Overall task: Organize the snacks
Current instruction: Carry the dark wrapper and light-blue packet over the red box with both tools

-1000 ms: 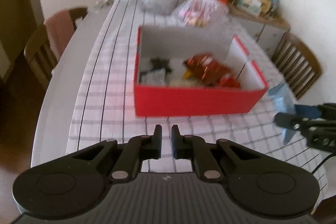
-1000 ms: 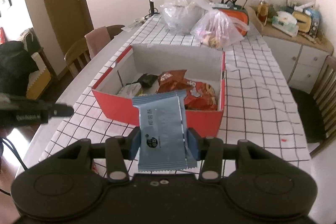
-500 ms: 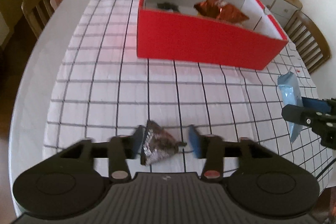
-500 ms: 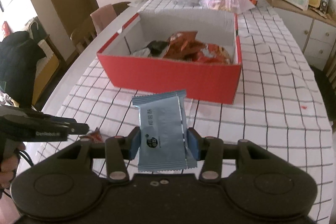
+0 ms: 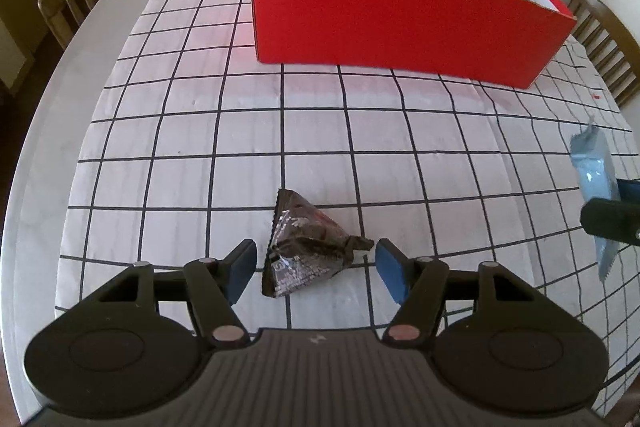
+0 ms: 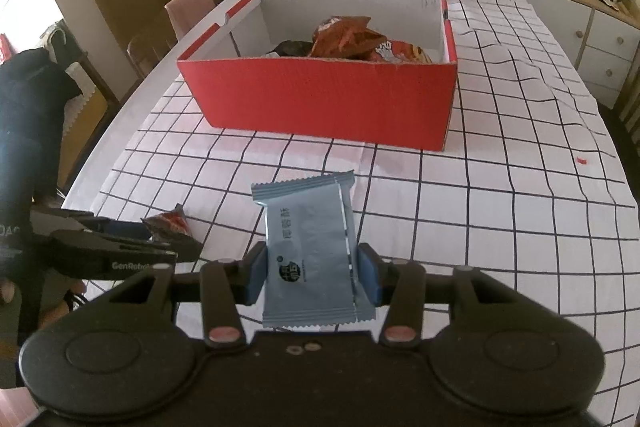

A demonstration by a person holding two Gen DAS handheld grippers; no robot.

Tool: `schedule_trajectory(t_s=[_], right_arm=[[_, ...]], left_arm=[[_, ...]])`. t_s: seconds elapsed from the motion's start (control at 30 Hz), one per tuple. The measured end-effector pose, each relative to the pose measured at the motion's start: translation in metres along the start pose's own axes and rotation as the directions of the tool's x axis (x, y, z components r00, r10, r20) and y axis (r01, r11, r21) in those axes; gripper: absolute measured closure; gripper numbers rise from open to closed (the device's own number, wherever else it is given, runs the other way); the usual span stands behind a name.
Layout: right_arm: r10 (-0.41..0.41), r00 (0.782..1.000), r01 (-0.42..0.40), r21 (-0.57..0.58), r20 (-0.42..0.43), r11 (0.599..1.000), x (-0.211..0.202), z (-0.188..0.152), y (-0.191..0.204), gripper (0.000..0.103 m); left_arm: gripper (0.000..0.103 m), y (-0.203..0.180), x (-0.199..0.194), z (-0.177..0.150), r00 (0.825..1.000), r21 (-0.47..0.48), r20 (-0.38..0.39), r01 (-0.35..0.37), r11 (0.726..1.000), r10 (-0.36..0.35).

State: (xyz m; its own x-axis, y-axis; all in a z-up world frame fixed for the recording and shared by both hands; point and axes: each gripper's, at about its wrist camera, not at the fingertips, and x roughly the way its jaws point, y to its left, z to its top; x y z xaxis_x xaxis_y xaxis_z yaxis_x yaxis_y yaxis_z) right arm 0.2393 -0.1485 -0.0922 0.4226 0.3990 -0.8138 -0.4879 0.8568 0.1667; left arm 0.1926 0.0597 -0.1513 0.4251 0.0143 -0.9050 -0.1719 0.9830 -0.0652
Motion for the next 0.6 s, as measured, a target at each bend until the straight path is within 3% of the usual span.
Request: schedule_trajectory(t_s=[0.07,0.3,0.4,0.6], right_arm=[[0.0,1.0,0.0,0.0,-0.003,1.0,0.0004,-0.0009,-0.0006,0.057],[-0.003,1.0,0.003,0.001,-0.009,1.0,0.0008,-0.0038,-0.0025,0.057],[-0.004,1.0,0.004,0.001,-0.01,1.0,0.0007,-0.0043,-0.0027,0.057],[-0.017,1.0,0.017,0.004,-0.011,1.0,-0.0017,-0.0065,-0.0032,0.057]], left_arm=[[0.047,0.001,0.0023,0.0004,1.0,-0.002,-0.006,-0.01,1.0,0.01],[0.061,0.0042,0.0048,0.0022,1.0,-0.018,0.008,-0.021,1.0,0.021],[0.079,0.0055,0.0031,0.0025,1.0,-0.028,0.016,-0.007,1.0,0.007],[0.079,0.007,-0.0021,-0.0013,1.0,-0.062,0.03,-0.004,0.998,0.006]])
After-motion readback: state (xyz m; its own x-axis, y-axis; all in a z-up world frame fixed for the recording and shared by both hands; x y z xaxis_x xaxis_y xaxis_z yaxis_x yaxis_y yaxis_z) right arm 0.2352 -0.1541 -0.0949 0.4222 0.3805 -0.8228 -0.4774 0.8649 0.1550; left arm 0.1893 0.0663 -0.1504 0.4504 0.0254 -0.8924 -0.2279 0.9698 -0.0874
